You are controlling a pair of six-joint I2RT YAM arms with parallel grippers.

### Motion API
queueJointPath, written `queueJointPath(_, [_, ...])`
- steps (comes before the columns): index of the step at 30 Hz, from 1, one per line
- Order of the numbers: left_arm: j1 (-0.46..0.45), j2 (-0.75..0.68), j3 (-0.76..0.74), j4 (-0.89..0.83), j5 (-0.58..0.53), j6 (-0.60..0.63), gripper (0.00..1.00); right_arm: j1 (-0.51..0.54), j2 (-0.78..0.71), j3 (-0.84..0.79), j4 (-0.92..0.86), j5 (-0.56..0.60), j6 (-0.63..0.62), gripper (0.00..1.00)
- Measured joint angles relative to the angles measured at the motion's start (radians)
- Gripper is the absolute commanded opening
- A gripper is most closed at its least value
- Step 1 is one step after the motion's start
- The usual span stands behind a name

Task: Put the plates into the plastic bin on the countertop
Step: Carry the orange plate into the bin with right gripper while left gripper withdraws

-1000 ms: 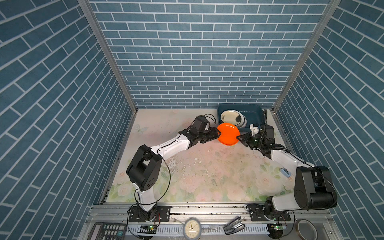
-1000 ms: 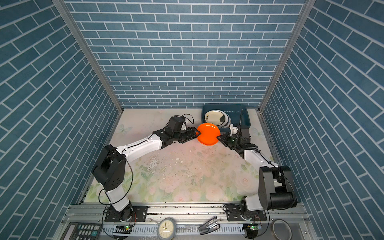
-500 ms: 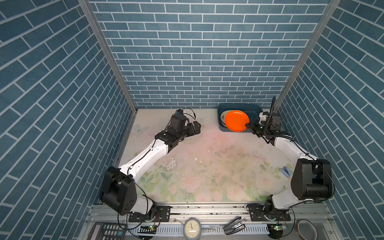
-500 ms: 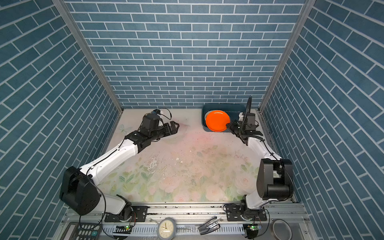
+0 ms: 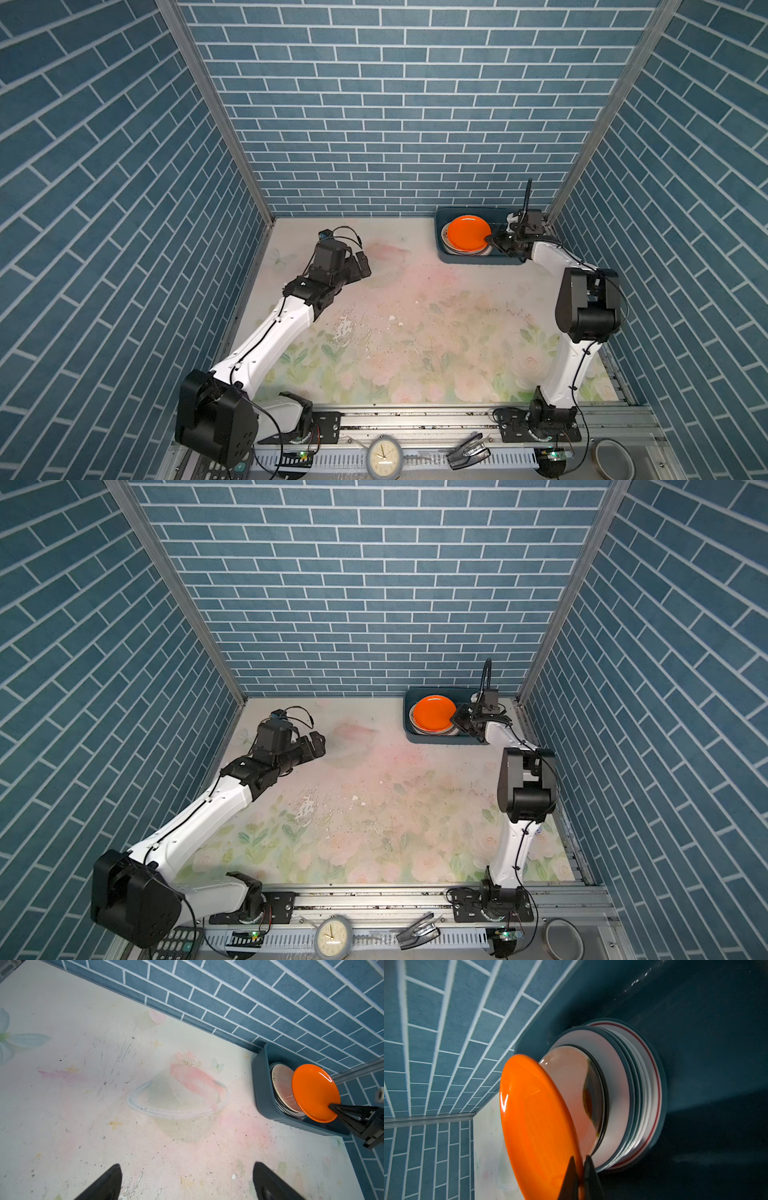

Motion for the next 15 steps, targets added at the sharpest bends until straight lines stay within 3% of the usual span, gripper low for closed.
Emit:
queueJointPath(12, [0.009,0.014,0.001,-0.055,-0.024,0.003,1.00,0.005,0.131,0.219,-0.069,-0.037,-0.002,0.00])
queueJointPath(13, [0.011,0.014,0.001,-0.055,-0.026,0.004,0.99,0.006,0.131,0.222,-0.078,-0.037,-0.003,0.02])
queueJointPath(15, [0.014,0.014,0.001,-0.056,-0.027,0.007,0.99,0.008,0.135,0.227,-0.094,-0.037,-0.008,0.18])
